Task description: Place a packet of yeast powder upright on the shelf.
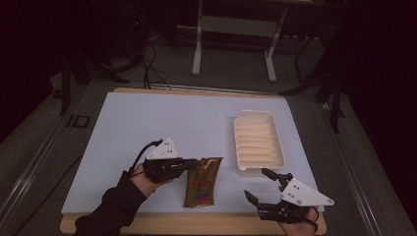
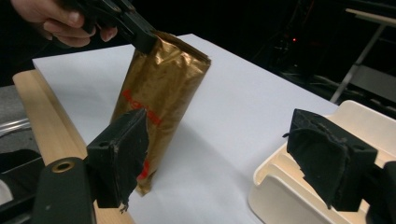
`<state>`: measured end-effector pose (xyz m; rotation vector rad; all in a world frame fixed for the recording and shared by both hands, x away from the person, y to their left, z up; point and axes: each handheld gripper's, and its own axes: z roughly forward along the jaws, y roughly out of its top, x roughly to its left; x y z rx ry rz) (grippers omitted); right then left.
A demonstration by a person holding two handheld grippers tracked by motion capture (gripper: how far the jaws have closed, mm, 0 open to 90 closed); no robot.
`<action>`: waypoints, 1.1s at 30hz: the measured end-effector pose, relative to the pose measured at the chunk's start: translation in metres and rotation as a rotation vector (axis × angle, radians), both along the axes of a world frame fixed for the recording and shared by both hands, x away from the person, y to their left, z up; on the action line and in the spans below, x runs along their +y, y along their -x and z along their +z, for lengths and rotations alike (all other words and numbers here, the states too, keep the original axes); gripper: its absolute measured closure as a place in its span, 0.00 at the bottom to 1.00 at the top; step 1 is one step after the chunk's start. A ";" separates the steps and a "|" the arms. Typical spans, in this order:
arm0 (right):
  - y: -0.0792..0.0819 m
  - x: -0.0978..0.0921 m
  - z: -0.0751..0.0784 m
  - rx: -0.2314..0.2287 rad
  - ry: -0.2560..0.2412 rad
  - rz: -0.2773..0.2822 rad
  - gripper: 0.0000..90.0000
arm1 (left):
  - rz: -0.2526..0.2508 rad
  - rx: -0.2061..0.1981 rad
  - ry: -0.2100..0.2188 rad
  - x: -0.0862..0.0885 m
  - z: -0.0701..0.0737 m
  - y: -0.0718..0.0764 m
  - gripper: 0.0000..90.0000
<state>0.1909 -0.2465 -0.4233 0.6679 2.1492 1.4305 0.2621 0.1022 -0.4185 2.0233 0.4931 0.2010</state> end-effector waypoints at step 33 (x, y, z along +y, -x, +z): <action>-0.036 0.030 0.041 0.119 0.041 0.165 0.33 | -0.162 -0.117 0.071 -0.016 0.051 0.011 0.99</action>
